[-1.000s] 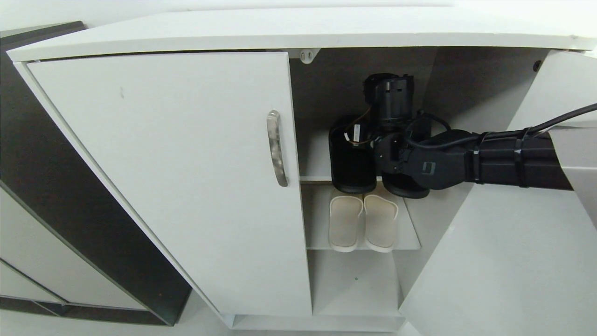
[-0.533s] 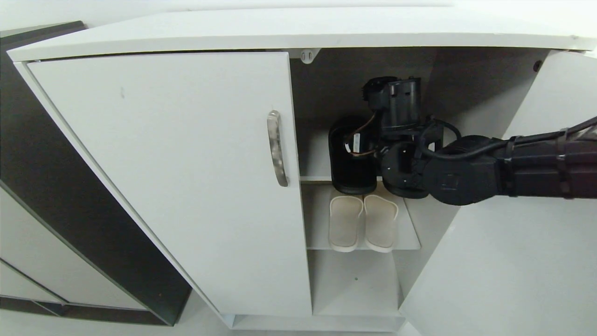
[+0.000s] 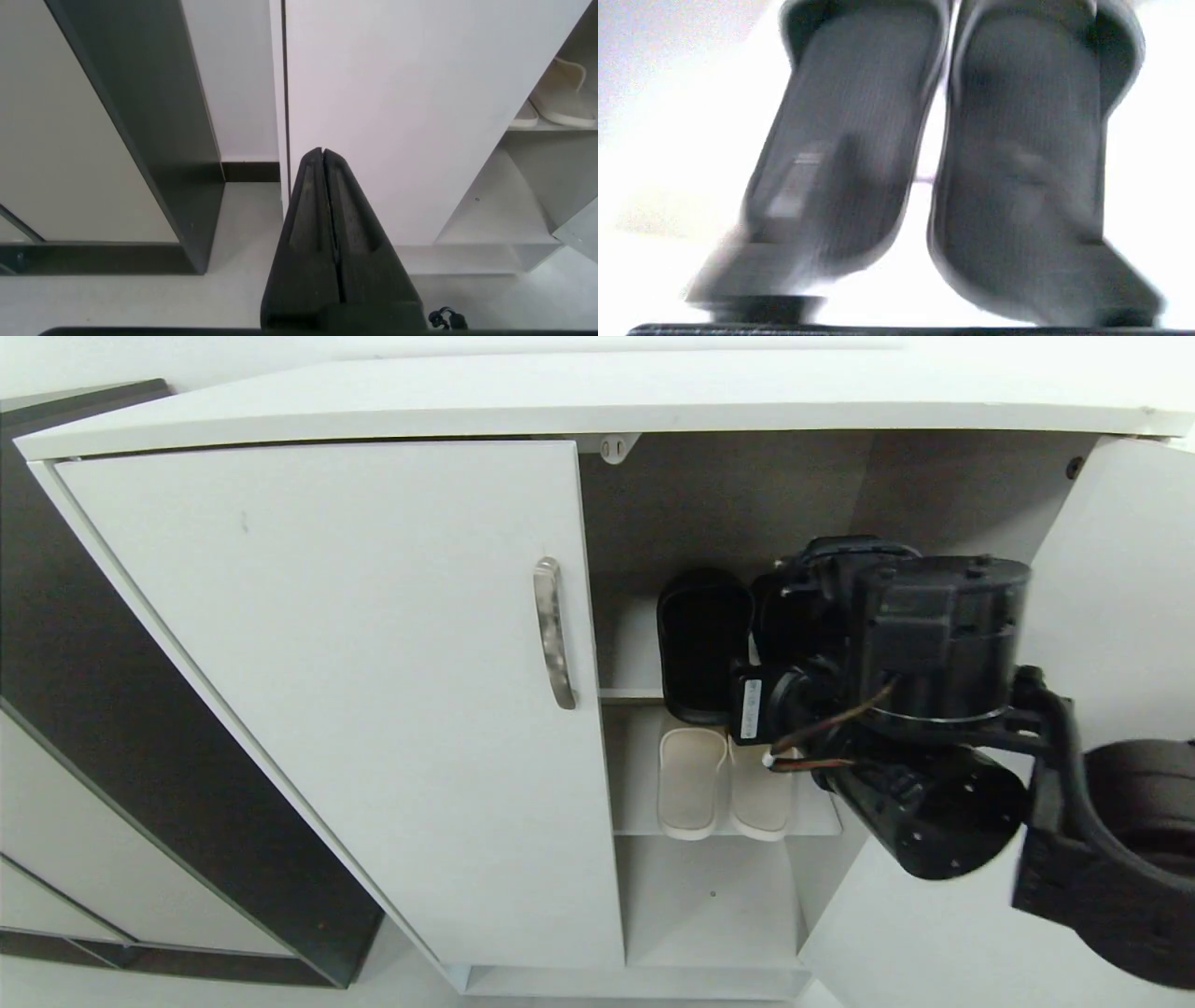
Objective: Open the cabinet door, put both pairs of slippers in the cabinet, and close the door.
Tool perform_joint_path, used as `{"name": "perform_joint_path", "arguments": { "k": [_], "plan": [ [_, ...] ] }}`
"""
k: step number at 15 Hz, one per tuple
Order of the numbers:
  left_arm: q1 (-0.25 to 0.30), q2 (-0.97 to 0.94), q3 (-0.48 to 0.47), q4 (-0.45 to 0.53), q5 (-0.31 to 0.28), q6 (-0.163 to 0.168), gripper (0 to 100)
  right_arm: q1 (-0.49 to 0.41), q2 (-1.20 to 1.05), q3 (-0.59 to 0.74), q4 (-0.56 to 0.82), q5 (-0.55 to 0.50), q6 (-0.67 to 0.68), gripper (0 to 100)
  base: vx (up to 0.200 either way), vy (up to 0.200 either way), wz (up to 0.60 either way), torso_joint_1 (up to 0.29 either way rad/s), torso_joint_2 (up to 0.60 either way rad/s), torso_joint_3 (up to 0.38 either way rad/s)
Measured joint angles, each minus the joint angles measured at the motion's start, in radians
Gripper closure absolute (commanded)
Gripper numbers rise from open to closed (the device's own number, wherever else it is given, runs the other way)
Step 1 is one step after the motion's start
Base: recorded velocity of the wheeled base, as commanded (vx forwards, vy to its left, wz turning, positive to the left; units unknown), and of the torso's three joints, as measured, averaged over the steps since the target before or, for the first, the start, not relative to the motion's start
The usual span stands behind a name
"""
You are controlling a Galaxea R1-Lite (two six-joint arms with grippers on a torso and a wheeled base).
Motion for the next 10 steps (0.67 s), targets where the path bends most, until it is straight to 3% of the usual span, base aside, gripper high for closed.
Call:
{"name": "perform_joint_path", "arguments": {
  "k": [3,10],
  "plan": [
    [0.000,0.000,0.000,0.000,0.000,0.002,100,0.066,-0.081,0.101,-0.066,0.002,-0.009,100,0.000,0.000,0.00,0.000,0.00,0.000],
    [0.000,0.000,0.000,0.000,0.000,0.001,100,0.076,-0.084,0.121,-0.067,-0.001,-0.006,100,0.000,0.000,0.00,0.000,0.00,0.000]
  ]
}}
